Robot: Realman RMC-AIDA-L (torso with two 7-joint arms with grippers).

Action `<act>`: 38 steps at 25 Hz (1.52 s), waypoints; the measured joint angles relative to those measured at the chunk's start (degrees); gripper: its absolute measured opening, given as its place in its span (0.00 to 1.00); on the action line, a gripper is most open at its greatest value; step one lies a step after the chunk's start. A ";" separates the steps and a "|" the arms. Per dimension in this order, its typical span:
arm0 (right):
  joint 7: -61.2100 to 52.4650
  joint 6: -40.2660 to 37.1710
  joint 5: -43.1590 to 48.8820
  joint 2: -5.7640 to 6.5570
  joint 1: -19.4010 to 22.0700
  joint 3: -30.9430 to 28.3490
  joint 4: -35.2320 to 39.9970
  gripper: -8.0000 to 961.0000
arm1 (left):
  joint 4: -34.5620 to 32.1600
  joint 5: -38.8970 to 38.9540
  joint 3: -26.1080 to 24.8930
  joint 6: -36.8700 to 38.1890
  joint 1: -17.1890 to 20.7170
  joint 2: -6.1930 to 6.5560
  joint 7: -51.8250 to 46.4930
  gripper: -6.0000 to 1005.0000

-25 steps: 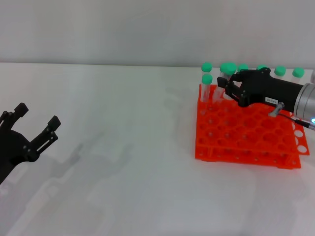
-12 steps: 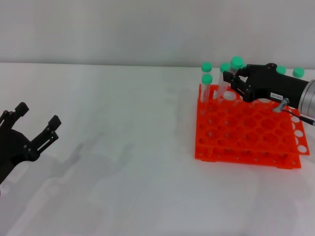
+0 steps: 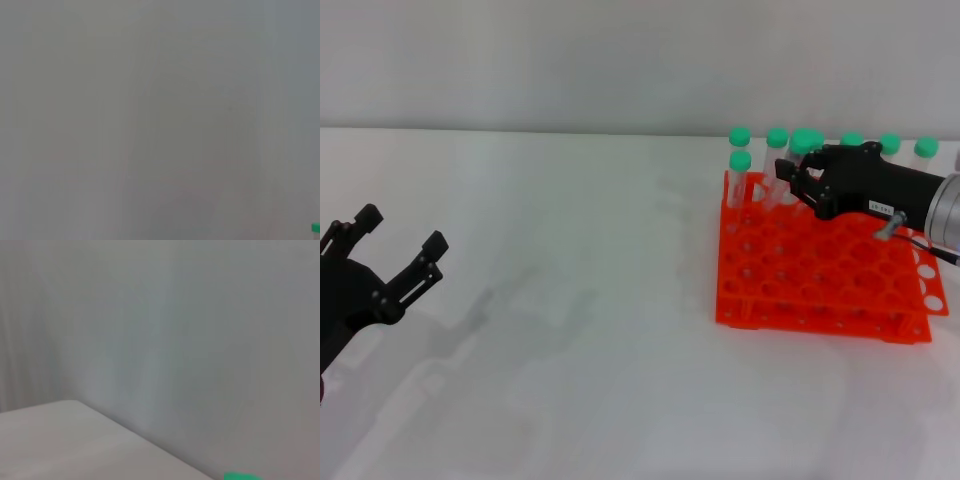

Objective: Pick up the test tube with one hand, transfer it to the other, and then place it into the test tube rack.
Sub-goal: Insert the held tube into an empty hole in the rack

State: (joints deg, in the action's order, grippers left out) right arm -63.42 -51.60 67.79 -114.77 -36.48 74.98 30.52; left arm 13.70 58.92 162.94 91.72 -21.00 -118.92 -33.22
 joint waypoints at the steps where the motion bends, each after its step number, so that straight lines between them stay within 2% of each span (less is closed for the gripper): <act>1: 0.05 0.53 0.09 -0.06 -0.07 0.22 -0.01 0.24 | 0.00 -0.01 0.00 0.00 0.00 0.00 0.00 0.88; 10: 0.22 3.12 0.15 -0.18 -0.37 2.06 -0.12 0.24 | -0.24 -0.26 0.01 -0.75 0.00 -0.08 0.00 0.88; 18: -0.41 8.71 0.15 -0.47 -2.30 7.52 -0.21 0.25 | -0.46 -0.38 0.01 -0.76 -0.15 -0.09 0.15 0.88; 29: -0.43 8.73 -0.20 -0.55 -2.71 7.64 -0.04 0.25 | -0.62 -0.39 0.01 -0.75 -0.18 -0.21 0.07 0.88; 31: -0.30 8.62 -0.19 -0.55 -2.78 7.64 0.10 0.48 | -0.62 -0.39 0.01 -0.75 -0.18 -0.25 0.09 0.88; 36: -0.37 7.76 -0.39 -0.55 -2.37 7.58 1.29 0.70 | -0.61 -0.38 0.01 -0.75 -0.18 -0.26 0.03 0.88; 38: -0.49 6.34 -0.40 -0.51 -1.47 7.46 2.29 0.70 | -0.60 -0.38 0.01 -0.75 -0.18 -0.26 0.03 0.88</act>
State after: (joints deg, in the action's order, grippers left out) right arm -63.91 -45.27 67.39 -115.28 -37.95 82.45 32.81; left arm 13.10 58.54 162.95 90.97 -21.18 -119.18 -33.19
